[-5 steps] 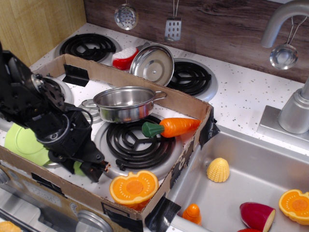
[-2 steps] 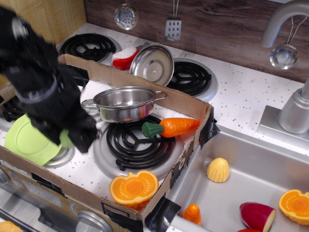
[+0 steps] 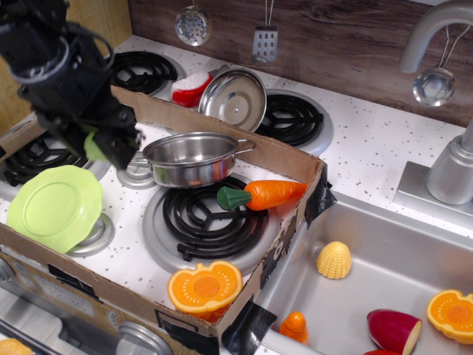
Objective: Put broccoli in pot
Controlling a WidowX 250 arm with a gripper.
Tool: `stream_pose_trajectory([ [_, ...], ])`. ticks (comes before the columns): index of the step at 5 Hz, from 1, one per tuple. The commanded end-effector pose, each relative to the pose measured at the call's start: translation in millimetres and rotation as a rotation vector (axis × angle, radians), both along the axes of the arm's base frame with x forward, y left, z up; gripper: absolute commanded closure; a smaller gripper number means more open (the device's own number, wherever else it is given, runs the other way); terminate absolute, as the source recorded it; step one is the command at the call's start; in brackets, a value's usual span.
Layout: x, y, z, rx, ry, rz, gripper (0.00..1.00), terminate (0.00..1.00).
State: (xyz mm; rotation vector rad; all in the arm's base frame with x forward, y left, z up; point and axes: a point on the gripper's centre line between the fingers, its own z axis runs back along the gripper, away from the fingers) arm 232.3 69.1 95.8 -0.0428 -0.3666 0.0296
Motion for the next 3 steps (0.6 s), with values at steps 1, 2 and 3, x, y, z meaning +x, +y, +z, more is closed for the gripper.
stream_pose_trajectory([
  [1, 45.2, 5.3, 7.5, 0.003, -0.108, -0.076, 1.00, 0.00],
  [2, 55.0, -1.9, 9.7, -0.008, -0.140, -0.089, 1.00, 0.00],
  [3, 65.1, -14.9, 15.0, -0.014, -0.162, -0.093, 1.00, 0.00],
])
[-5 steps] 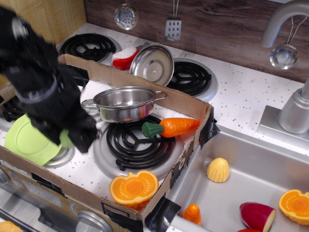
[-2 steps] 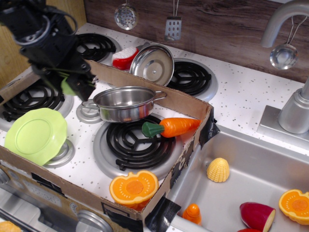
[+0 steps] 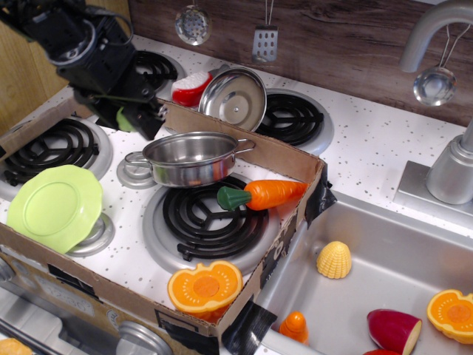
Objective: Put broccoli in pot
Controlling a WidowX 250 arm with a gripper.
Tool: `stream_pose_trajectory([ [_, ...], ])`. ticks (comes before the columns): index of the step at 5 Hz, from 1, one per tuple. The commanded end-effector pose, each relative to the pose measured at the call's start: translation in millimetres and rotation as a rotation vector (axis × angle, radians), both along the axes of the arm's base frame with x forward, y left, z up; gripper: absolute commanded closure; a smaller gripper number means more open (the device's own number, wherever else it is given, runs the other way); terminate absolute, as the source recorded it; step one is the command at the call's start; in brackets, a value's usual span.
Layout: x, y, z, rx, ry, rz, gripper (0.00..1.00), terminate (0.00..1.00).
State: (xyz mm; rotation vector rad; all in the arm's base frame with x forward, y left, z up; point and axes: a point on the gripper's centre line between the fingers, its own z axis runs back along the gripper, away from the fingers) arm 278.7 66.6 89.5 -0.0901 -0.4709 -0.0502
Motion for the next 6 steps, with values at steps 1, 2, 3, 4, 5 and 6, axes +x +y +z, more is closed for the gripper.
stream_pose_trajectory([
  [1, 29.5, -23.9, 17.4, -0.008, -0.065, -0.030, 1.00, 0.00],
  [2, 36.0, -34.8, 9.8, -0.045, -0.095, -0.026, 1.00, 0.00],
  [3, 41.1, -38.0, 5.8, -0.066, -0.089, -0.054, 0.00, 0.00],
  [4, 39.8, -39.1, 6.7, -0.082, -0.058, -0.022, 0.00, 0.00],
  [5, 37.1, -40.0, 8.2, -0.070, -0.048, -0.020, 0.00, 0.00],
  [6, 37.1, -40.0, 8.2, -0.070, -0.048, -0.020, 0.00, 0.00],
])
